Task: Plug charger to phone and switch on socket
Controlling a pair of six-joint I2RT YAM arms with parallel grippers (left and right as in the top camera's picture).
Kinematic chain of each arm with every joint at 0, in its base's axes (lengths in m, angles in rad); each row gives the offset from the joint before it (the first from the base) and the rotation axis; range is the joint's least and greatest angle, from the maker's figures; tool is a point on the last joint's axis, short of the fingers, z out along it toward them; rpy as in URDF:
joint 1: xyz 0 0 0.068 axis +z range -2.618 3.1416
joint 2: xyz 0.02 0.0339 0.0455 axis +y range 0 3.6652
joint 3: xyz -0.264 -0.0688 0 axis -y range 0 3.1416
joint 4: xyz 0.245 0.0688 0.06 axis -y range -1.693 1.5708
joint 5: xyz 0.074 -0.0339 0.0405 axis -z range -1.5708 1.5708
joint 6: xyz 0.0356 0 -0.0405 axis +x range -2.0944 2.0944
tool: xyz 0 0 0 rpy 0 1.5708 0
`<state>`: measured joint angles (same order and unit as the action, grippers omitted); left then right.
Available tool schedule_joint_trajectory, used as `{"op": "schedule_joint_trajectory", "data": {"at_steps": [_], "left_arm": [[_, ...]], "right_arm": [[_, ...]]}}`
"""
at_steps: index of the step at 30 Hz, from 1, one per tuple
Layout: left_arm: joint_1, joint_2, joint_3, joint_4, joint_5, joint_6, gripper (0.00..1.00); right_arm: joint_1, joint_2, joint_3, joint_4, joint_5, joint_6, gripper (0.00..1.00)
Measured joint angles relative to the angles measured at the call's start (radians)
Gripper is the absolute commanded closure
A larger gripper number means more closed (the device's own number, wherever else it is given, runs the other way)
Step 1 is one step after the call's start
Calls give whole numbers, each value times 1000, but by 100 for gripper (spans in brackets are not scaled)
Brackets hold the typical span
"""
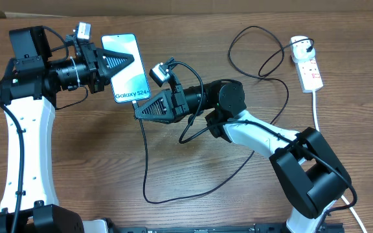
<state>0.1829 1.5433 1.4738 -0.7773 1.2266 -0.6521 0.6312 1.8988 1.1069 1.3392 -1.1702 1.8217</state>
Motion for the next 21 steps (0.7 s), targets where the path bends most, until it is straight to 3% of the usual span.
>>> {"op": "schedule_joint_trajectory", "data": {"at_steps": [21], "left_arm": [[-9, 0, 0, -10, -1, 0, 96]], "right_arm": [[5, -1, 0, 0, 19, 4, 96]]}}
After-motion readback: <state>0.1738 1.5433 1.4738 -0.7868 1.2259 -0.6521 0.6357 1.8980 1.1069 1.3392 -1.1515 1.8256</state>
